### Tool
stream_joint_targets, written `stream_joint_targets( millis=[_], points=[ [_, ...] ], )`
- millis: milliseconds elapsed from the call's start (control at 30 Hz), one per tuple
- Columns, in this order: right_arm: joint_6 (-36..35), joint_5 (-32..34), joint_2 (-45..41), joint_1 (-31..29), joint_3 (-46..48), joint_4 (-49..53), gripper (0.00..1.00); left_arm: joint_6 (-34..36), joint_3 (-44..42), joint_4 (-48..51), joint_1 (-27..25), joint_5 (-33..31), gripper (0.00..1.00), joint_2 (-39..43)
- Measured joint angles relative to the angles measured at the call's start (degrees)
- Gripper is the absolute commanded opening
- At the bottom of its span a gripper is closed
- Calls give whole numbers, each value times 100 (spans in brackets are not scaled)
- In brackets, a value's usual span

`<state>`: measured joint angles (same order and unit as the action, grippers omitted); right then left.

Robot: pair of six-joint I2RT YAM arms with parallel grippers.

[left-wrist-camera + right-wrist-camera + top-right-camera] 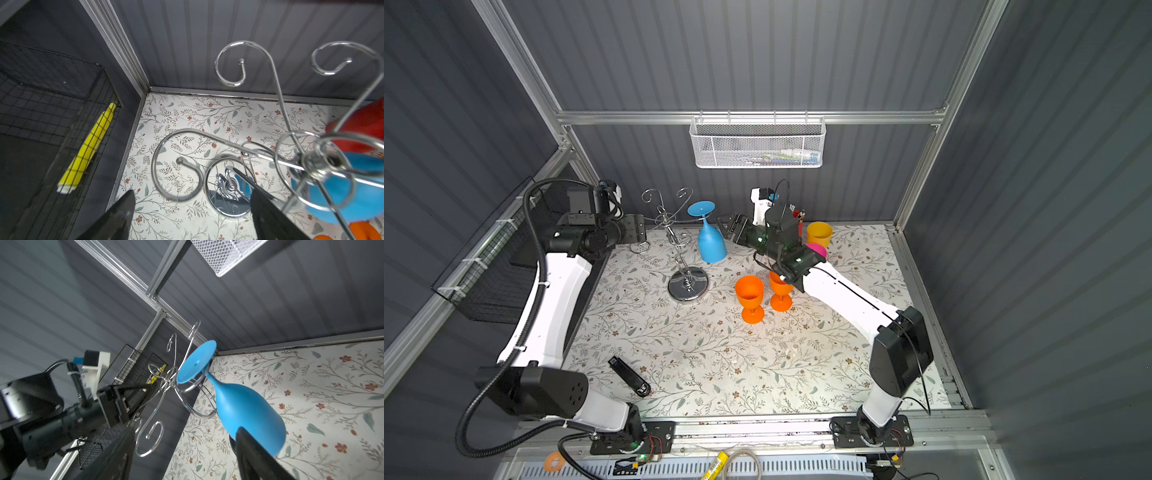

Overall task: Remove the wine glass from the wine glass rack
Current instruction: 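Move the right gripper toward the blue glass on the rack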

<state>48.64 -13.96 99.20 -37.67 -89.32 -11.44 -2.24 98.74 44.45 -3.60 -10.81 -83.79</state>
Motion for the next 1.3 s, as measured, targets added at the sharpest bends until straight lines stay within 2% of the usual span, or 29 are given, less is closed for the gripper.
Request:
stream_joint_targets(
  millis=[167, 333, 500, 733, 1167, 1300],
  points=[
    [555, -262, 691, 90, -785, 20, 59, -20, -601, -297, 0, 238, 93, 898],
    [898, -509, 1263, 103, -1445, 170, 53, -11, -1196, -774, 0, 859, 93, 1620],
    [1032, -542, 1436, 105, -1676, 374, 49, 66, -1880, -1185, -68, 1368, 93, 2059],
    [1054, -540, 1523, 116, -1947, 581, 45, 227, -2385, -1379, -352, 1495, 92, 2120],
    [1027, -426, 1851, 116, -2236, 850, 35, 479, -2667, -1633, -612, 1340, 91, 2120],
    [997, -367, 1851, 116, -2343, 909, 34, 525, -2719, -1714, -675, 1290, 91, 2120]
  ],
)
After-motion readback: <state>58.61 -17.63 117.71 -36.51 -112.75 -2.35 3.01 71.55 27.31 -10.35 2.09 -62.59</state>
